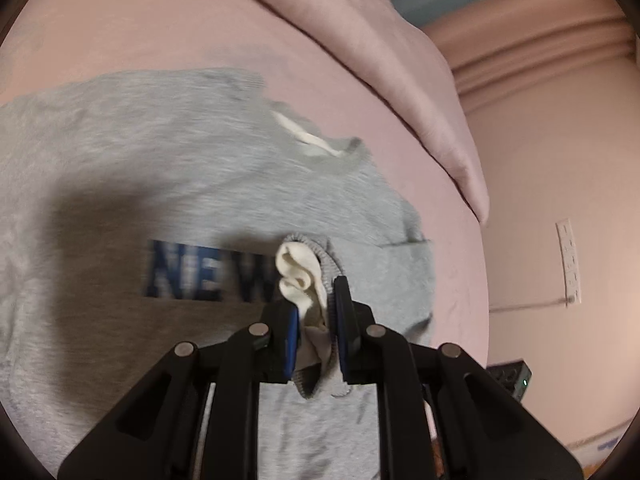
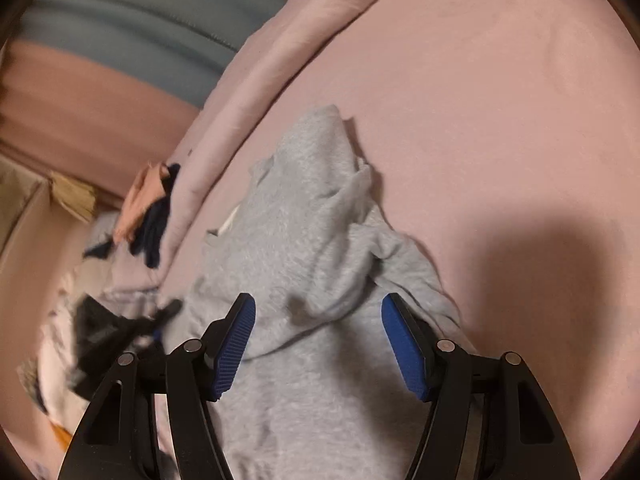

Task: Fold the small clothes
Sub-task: 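Lay the cuff onto the sweatshirt chest with the left tool and open, then move the left tool over to the other sleeve's white-lined cuff, then close the left tool on the other sleeve cuff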

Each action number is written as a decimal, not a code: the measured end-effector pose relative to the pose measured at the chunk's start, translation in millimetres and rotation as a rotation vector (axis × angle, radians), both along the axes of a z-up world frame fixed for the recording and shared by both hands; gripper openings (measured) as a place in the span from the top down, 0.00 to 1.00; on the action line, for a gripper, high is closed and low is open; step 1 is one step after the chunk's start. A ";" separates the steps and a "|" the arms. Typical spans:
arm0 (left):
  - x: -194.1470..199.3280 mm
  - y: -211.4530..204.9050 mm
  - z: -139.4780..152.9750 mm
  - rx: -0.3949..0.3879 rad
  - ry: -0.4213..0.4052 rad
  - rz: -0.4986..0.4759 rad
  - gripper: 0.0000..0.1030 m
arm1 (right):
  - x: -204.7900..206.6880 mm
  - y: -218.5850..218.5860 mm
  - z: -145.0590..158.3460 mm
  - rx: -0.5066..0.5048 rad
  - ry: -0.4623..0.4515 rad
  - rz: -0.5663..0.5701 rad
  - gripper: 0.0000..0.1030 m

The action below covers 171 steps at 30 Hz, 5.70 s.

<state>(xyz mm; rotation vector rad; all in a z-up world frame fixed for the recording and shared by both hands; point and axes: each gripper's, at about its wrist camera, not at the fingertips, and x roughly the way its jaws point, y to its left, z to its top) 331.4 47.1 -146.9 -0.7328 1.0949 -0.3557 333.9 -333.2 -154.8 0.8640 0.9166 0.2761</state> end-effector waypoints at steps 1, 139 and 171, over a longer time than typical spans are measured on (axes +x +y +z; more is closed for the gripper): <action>-0.4 10.0 -2.3 -0.002 0.004 0.032 0.86 | -0.7 -2.5 -0.3 0.029 0.011 0.016 0.35; -191.6 325.4 -34.6 -0.293 0.030 0.943 0.22 | 119.9 406.8 24.4 -0.267 -0.161 0.902 0.60; -215.1 332.8 -34.9 -0.379 0.035 0.788 0.13 | -50.5 527.3 33.0 -0.760 -0.819 1.587 0.92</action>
